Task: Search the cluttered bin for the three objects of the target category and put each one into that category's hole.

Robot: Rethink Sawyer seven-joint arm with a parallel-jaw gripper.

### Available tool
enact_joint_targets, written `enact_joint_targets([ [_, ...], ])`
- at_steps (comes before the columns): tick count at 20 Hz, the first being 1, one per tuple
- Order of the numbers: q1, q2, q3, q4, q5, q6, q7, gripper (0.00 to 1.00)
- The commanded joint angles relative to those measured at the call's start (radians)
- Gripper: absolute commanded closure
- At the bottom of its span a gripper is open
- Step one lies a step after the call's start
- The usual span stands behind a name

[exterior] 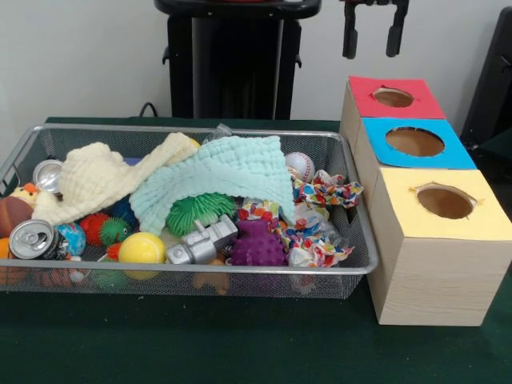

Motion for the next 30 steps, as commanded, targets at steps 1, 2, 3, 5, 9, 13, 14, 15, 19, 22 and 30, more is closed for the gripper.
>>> enact_joint_targets([
  [1, -0.076, 0.038, 0.108, -0.092, -0.059, 0.098, -0.094, 0.00],
  [2, -0.084, 0.038, 0.113, -0.083, -0.064, 0.090, -0.101, 0.00],
  [3, -0.099, 0.042, 0.121, -0.077, -0.072, 0.079, -0.116, 0.00],
  [5, -0.124, 0.035, 0.138, -0.060, -0.083, 0.067, -0.141, 0.00],
  [9, -0.188, 0.034, 0.171, -0.032, -0.116, 0.045, -0.191, 0.00],
  [13, -0.259, 0.030, 0.213, 0.025, -0.159, 0.002, -0.218, 0.00],
  [14, -0.270, 0.025, 0.224, 0.039, -0.169, -0.007, -0.216, 0.00],
  [15, -0.291, 0.021, 0.238, 0.060, -0.182, -0.021, -0.221, 0.00],
  [19, -0.346, 0.022, 0.282, 0.118, -0.253, -0.072, -0.217, 0.00],
  [22, -0.381, 0.026, 0.313, 0.155, -0.314, -0.088, -0.230, 0.00],
  [30, -0.524, 0.026, 0.467, 0.286, -0.467, -0.127, -0.273, 0.00],
])
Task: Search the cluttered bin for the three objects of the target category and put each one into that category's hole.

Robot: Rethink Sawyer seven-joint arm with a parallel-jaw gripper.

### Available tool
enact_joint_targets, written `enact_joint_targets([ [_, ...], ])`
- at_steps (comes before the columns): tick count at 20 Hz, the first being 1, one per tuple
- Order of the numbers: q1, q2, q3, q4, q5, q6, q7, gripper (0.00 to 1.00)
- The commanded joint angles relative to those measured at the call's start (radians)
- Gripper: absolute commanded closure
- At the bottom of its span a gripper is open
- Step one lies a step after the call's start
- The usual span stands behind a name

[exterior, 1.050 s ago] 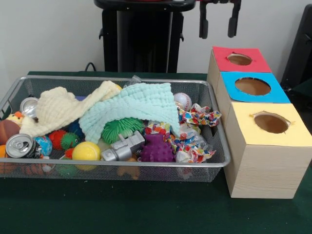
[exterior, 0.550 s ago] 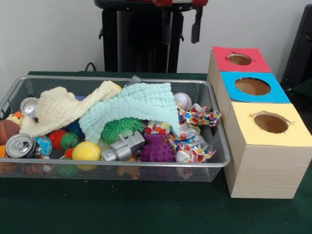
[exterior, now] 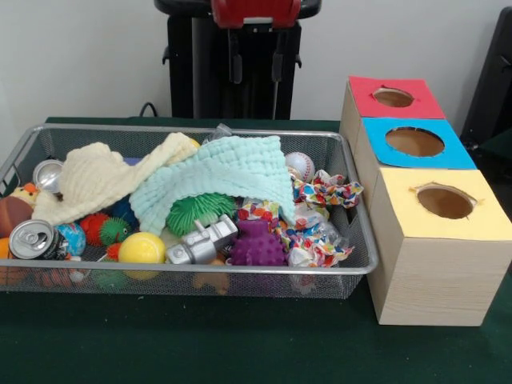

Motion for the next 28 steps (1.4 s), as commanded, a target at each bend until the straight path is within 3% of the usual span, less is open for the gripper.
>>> enact_joint_targets([
  [1, -0.115, 0.020, 0.220, 0.194, -0.189, -0.057, -0.300, 0.00],
  [10, -0.309, -0.035, 0.436, 0.325, -0.370, -0.033, -0.434, 0.00],
  [12, -0.371, -0.097, 0.527, 0.388, -0.356, -0.027, -0.478, 0.00],
  [13, -0.423, -0.162, 0.604, 0.446, -0.302, -0.024, -0.534, 0.00],
  [14, -0.452, -0.180, 0.645, 0.469, -0.290, -0.022, -0.555, 0.00],
  [15, -0.508, -0.241, 0.738, 0.520, -0.219, -0.024, -0.622, 0.00],
  [20, -0.638, -0.349, 1.020, 0.646, -0.114, -0.068, -0.746, 0.00],
  [24, -0.639, -0.411, 1.156, 0.746, -0.096, -0.151, -0.769, 0.00],
  [26, -0.597, -0.429, 1.162, 0.801, -0.135, -0.211, -0.717, 0.00],
  [28, -0.527, -0.431, 1.132, 0.859, -0.221, -0.288, -0.613, 0.00],
])
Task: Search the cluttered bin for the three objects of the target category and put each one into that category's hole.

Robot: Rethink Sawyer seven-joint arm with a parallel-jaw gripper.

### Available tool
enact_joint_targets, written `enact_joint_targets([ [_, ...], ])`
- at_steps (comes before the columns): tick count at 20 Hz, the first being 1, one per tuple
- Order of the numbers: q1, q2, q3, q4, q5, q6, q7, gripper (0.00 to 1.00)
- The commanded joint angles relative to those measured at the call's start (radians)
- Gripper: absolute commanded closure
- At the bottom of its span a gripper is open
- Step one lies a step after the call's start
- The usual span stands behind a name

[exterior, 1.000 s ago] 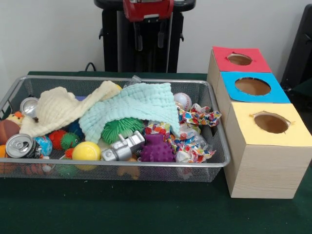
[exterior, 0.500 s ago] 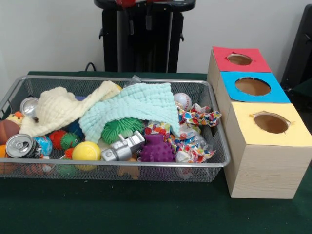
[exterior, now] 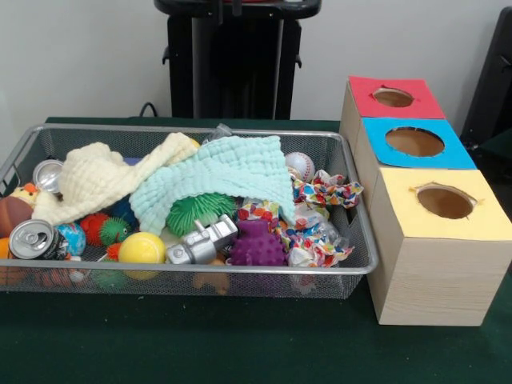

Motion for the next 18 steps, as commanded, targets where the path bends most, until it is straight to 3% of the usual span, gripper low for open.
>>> enact_joint_targets([
  [1, 0.141, -0.132, 0.208, 0.317, -0.135, -0.284, -0.121, 0.00],
  [4, 0.250, -0.189, 0.125, 0.401, -0.235, -0.405, -0.019, 0.00],
  [7, 0.344, -0.169, -0.118, 0.406, -0.383, -0.414, -0.015, 0.00],
  [11, 0.446, -0.151, -0.355, 0.407, -0.549, -0.434, 0.012, 0.00],
  [18, 0.522, -0.124, -0.613, 0.406, -0.767, -0.451, 0.063, 0.00],
])
